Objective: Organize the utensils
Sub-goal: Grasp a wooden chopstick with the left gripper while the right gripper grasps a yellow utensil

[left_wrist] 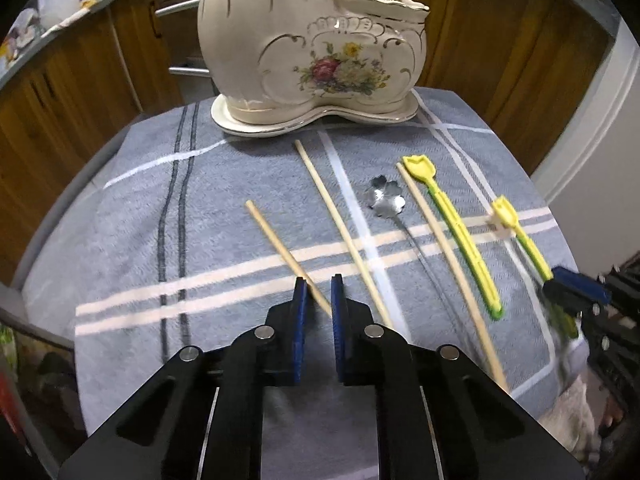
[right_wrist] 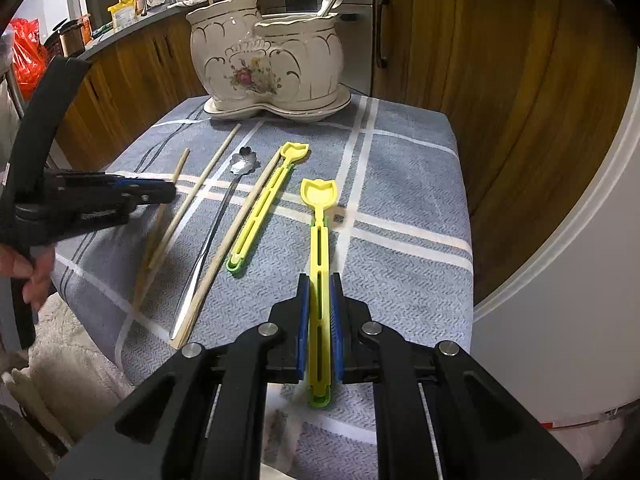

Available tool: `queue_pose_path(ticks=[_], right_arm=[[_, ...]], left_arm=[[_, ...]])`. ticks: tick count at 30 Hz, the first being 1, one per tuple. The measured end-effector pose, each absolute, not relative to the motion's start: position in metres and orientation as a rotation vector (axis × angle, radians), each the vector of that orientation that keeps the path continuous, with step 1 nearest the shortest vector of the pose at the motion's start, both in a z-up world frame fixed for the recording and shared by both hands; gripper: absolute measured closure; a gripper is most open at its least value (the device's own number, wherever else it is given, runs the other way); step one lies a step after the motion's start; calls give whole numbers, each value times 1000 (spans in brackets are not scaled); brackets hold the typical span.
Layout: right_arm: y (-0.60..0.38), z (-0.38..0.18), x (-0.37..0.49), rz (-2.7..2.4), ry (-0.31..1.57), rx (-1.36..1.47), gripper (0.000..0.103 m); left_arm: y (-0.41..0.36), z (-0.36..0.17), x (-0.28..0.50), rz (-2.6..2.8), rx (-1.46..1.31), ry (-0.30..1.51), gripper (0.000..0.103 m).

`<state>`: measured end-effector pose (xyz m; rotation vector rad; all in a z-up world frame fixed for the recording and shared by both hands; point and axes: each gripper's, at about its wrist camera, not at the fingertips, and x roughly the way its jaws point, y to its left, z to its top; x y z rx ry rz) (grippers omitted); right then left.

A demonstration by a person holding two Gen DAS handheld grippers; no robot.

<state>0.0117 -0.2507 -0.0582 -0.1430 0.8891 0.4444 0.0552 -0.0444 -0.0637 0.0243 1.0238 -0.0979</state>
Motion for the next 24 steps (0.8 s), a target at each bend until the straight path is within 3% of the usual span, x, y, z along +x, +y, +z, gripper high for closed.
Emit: queue_pose_path(ticks=[9, 13, 24], right_arm=[[-246, -64, 19, 446, 926, -169, 93], [-243, -67, 24, 449, 947, -195, 92], [-236, -68, 37, 491, 986, -239, 84]], left_arm=[[-32, -61, 52, -140, 153, 1077, 98], [-31, -60, 43, -142, 179, 1082, 88], [-27, -66, 27, -174, 162, 1091, 88]])
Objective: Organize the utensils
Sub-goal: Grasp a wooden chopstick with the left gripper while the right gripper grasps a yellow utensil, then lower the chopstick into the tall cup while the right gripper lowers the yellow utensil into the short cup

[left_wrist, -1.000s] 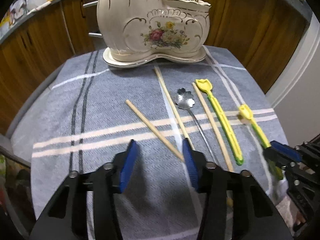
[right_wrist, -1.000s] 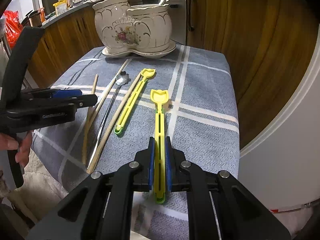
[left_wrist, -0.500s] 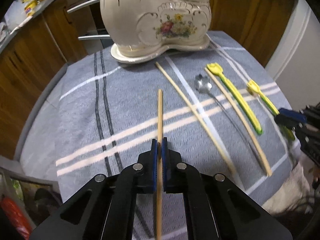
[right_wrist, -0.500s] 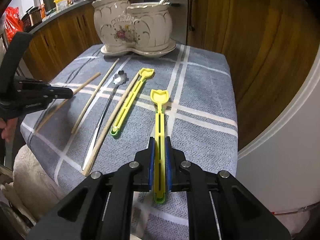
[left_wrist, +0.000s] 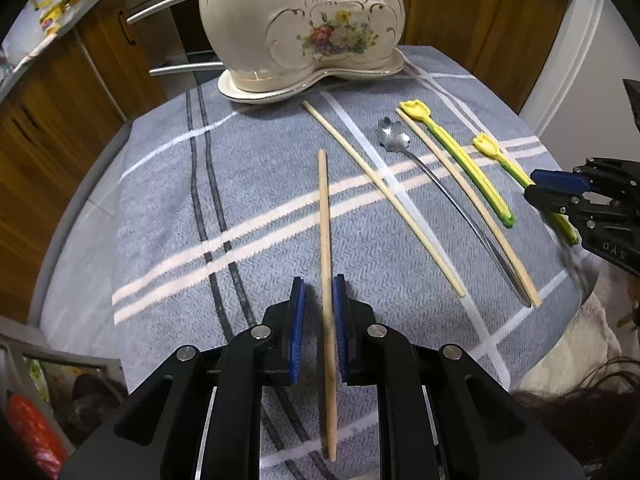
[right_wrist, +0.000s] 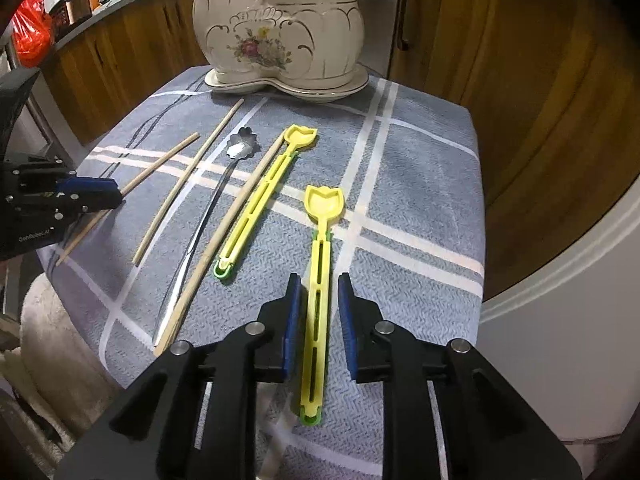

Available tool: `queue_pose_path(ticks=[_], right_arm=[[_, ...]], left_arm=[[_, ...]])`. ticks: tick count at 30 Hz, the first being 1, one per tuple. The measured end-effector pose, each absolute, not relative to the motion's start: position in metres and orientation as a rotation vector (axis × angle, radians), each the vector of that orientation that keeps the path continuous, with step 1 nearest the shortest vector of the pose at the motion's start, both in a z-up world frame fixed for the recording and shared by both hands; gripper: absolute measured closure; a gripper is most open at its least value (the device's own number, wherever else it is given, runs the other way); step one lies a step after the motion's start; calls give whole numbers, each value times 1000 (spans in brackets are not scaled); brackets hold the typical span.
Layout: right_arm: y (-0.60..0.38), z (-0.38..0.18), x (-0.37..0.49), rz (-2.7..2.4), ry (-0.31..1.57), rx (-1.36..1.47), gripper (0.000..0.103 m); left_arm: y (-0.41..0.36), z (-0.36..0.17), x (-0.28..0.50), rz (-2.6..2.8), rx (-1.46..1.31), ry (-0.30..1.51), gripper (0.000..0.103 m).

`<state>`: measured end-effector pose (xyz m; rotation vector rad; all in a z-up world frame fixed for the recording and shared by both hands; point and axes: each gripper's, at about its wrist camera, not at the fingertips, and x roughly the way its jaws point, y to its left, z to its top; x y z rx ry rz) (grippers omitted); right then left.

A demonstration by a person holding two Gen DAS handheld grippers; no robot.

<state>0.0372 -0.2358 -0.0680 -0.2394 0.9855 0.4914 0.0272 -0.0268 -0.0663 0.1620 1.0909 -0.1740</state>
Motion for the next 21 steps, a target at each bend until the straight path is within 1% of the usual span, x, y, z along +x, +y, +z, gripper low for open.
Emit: queue_pose_path(ticks=[1, 2, 3, 4, 5, 10, 13, 15, 21], right_arm=[[-236, -68, 38, 497, 988, -237, 85], [-236, -68, 38, 505, 989, -234, 91], [-235, -68, 38, 515, 989, -230, 93], [-235, -68, 39, 517, 989, -227, 93], [-235, -68, 39, 518, 986, -225, 93], [-239, -61, 38, 520, 947, -181, 93], [-245, -50, 41, 525, 902, -120, 93], [-249, -40, 43, 524, 862, -88, 93], [-252, 2, 53, 531, 662, 10, 93]], left_arm=[[-26, -67, 28, -178, 155, 1085, 89], [-25, -67, 29, -181, 156, 1079, 90], [-24, -67, 29, -182, 158, 1076, 93], [-22, -66, 28, -183, 158, 1073, 97], [-20, -66, 29, -186, 151, 1071, 98], [-14, -63, 27, -207, 146, 1052, 98], [-8, -53, 27, -211, 130, 1007, 98], [-2, -39, 26, -210, 116, 954, 98], [11, 8, 23, -249, 66, 741, 98]])
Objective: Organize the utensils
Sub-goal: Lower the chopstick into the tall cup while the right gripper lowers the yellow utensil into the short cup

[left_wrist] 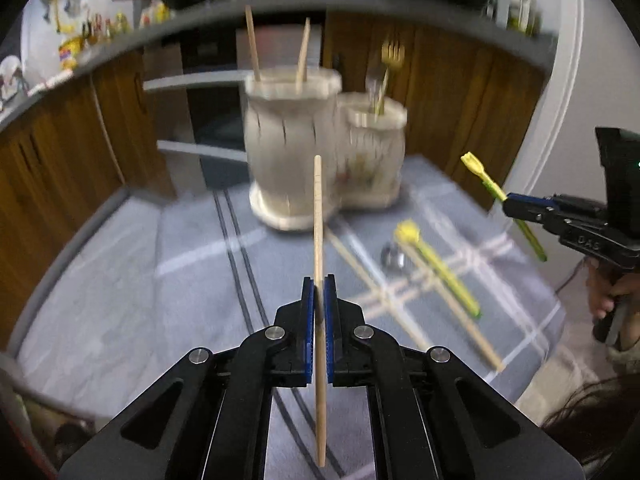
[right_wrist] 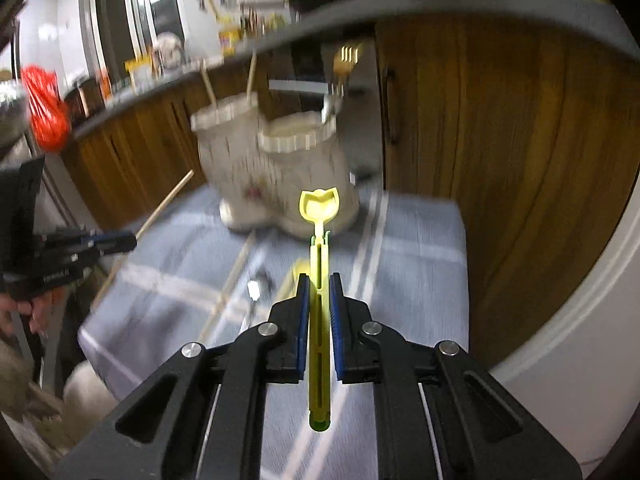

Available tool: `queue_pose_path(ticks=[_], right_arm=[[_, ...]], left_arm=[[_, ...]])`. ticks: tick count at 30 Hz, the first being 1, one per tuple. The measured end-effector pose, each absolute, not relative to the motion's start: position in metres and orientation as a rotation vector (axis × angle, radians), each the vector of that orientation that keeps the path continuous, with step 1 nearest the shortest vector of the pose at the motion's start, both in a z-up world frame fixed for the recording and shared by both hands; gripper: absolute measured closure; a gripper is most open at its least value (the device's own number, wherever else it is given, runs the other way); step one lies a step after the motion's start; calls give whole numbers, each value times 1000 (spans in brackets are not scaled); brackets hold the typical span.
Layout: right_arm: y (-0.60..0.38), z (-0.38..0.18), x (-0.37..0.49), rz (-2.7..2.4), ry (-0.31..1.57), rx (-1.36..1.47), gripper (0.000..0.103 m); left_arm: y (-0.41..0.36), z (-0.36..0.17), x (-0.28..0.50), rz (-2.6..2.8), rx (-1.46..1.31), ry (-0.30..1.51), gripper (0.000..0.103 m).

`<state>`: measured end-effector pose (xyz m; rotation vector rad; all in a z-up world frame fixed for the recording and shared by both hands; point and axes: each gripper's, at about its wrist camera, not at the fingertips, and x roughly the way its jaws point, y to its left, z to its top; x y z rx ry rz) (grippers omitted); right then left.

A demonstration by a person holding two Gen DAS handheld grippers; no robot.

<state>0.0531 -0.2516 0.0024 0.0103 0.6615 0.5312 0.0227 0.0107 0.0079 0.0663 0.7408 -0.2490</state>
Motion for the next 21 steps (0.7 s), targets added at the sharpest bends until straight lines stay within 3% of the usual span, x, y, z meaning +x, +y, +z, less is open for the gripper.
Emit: queue_pose_path(ticks=[6, 21], right_arm=[[-249, 33, 74, 541, 523, 92, 93], [-219, 74, 151, 633, 367, 268, 93]], left_arm=[[18, 46, 35, -270, 9, 571, 98], [18, 92, 117, -320, -109, 377, 98]])
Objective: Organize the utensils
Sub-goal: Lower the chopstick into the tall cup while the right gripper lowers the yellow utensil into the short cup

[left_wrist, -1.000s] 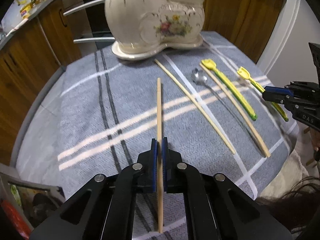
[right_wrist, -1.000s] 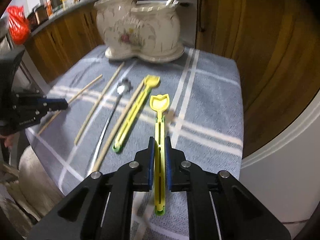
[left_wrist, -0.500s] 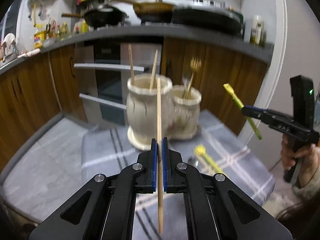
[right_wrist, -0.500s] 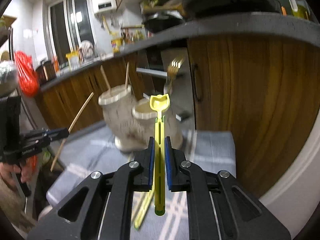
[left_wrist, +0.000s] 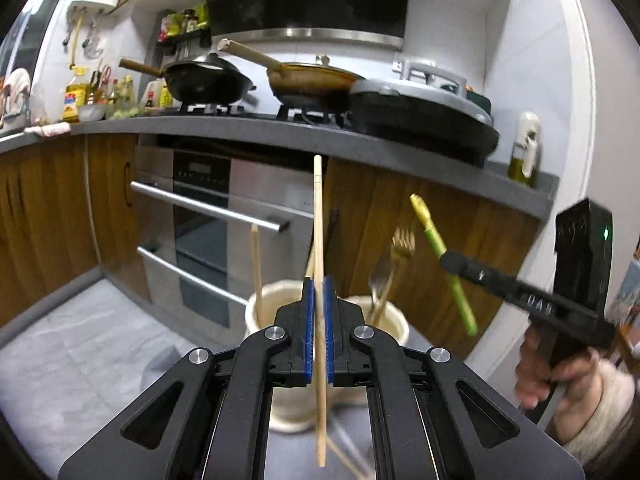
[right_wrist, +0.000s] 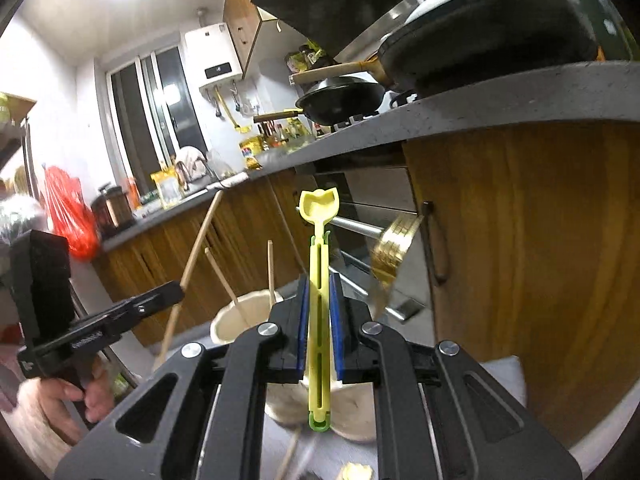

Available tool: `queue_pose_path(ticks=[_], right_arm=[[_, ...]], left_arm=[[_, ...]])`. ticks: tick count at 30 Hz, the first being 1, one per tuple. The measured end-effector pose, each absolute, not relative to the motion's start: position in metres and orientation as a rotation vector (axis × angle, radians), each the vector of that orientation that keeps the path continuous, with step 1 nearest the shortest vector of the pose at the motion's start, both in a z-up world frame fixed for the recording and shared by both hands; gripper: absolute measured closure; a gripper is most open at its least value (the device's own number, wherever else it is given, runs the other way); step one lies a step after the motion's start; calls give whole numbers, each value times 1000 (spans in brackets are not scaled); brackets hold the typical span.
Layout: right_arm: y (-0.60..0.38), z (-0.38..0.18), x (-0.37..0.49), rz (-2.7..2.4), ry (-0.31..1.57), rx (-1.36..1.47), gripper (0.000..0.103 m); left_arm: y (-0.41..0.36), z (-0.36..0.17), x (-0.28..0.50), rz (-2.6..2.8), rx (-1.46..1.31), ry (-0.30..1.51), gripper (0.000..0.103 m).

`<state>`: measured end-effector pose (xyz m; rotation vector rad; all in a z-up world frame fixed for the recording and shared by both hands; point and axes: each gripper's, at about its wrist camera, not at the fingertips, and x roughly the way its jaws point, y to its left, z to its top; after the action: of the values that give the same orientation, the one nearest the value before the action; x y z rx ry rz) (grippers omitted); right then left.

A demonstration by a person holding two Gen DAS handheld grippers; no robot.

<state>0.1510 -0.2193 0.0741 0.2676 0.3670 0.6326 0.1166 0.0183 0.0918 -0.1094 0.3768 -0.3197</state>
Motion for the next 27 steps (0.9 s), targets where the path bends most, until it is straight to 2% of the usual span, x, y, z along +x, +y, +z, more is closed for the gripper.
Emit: queue_pose_path(ticks=[10, 19, 27], right_arm=[[-190, 54, 197, 621, 346, 315, 93], [-171, 33, 191, 561, 288, 207, 93], [-167, 26, 186, 547, 316, 142, 93]], left_arm=[[27, 103, 160, -317, -213, 263, 98], [12, 83, 165, -255, -127, 164, 98], [9, 71, 153, -252, -60, 187, 98]])
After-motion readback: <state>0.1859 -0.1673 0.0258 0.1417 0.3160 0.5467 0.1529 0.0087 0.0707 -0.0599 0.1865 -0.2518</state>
